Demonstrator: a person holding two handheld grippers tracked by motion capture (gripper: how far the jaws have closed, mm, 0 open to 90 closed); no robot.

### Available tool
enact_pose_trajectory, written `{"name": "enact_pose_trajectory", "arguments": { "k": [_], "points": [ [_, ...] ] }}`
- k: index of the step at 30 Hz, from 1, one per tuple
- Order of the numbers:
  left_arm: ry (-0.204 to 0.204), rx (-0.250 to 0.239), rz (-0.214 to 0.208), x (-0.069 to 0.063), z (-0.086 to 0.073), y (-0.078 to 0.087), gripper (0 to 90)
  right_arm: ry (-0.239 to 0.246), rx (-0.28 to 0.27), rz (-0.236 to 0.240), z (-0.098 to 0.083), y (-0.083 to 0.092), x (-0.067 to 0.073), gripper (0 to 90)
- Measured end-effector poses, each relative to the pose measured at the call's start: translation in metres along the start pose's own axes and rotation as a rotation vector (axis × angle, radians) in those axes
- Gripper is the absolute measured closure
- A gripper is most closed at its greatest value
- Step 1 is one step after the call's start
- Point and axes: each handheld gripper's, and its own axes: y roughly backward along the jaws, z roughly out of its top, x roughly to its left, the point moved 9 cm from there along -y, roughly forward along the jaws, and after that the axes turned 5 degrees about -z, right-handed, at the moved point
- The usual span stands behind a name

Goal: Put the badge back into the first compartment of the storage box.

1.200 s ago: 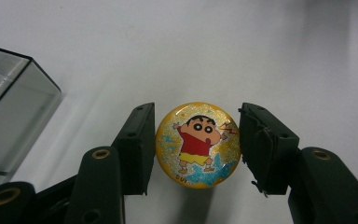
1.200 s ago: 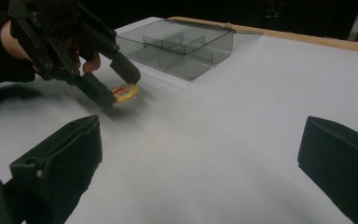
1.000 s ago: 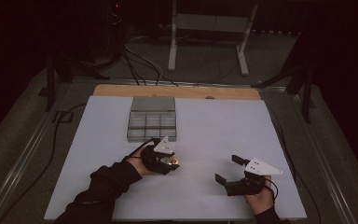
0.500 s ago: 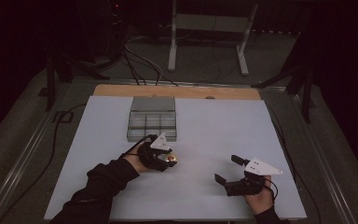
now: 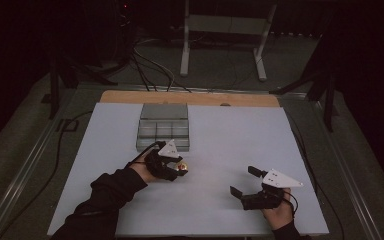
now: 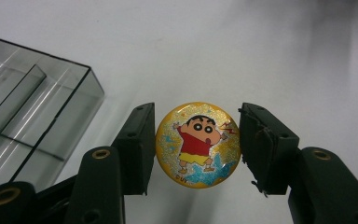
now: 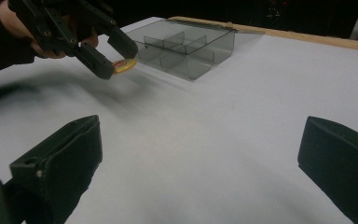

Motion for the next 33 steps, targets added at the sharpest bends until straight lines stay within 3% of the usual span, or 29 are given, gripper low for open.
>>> {"name": "enact_pose_trajectory", "arguments": {
  "k": [33],
  "points": [
    [0.070,-0.030,0.076,0.034,-0.005,0.031,48.5,0.005,0.003,-0.003,-0.001,0.000,0.000,0.0]
  ]
}}
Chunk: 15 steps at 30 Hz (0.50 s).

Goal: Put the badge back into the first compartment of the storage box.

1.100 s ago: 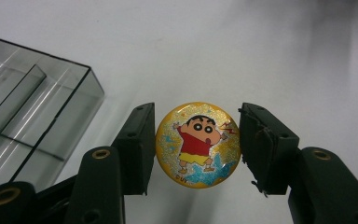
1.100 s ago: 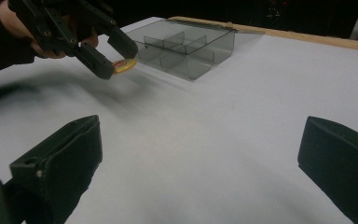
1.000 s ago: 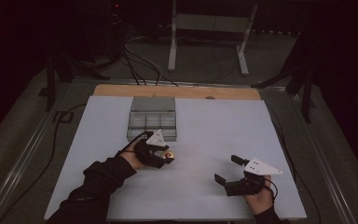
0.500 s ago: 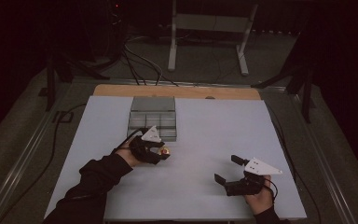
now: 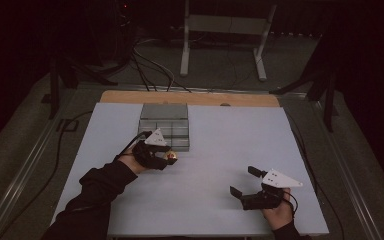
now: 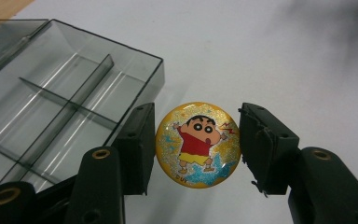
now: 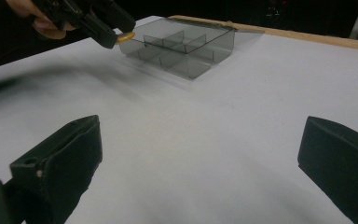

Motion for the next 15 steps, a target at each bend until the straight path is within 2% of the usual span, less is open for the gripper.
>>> {"name": "enact_pose_trajectory", "arguments": {
  "k": [15],
  "points": [
    [0.040,-0.019,0.039,0.017,0.001,0.012,48.5,-0.002,0.002,0.000,0.000,0.000,0.000,0.0]
  ]
}}
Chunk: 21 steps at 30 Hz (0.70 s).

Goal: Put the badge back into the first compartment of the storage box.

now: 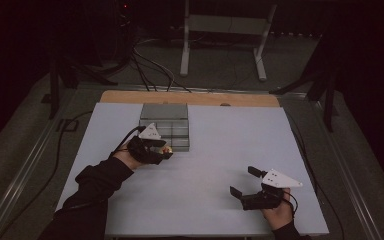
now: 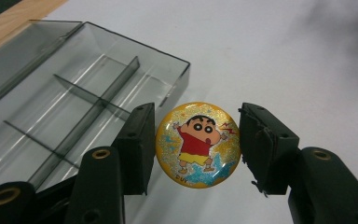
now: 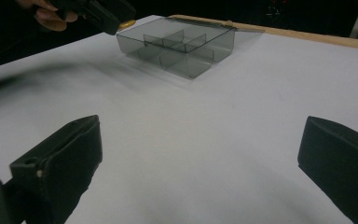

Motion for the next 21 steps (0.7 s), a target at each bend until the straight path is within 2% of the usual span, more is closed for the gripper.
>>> {"name": "enact_pose_trajectory", "arguments": {
  "k": [21],
  "points": [
    [0.053,0.004,0.056,0.026,0.002,0.005,48.5,-0.003,-0.002,0.002,0.000,0.000,0.000,0.0]
  ]
}}
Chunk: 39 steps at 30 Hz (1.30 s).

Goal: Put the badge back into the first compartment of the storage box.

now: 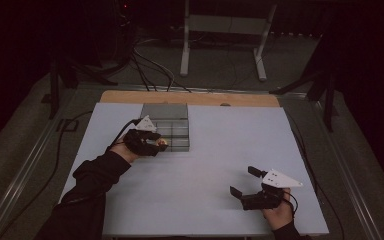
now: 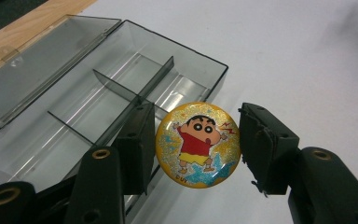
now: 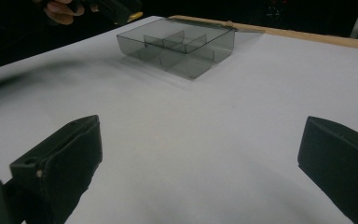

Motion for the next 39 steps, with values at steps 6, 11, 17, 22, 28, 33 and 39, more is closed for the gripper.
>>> {"name": "enact_pose_trajectory", "arguments": {
  "k": [6,11,17,22,28,33,39],
  "points": [
    [0.018,0.007,0.015,0.008,0.000,0.000,48.5,0.000,0.000,0.002,0.000,0.000,0.000,0.0],
    [0.035,0.007,0.030,0.013,0.000,0.000,48.5,-0.001,0.000,0.002,0.000,0.000,0.000,0.0],
    [0.047,0.014,0.052,0.021,0.000,-0.001,48.5,0.000,0.000,0.003,0.000,0.000,0.000,0.0],
    [0.063,0.013,0.068,0.027,0.003,-0.001,48.5,-0.001,0.001,0.002,0.000,0.000,0.000,0.0],
    [0.085,0.007,0.086,0.033,0.006,-0.002,48.5,0.000,0.000,0.002,0.000,0.000,0.000,0.0],
    [0.109,0.002,0.104,0.038,0.007,-0.004,48.5,-0.001,0.004,0.003,-0.001,-0.001,0.000,0.0],
    [0.136,0.017,0.123,0.046,0.004,-0.010,48.5,0.000,0.000,0.004,0.000,0.000,0.000,0.0]
  ]
}}
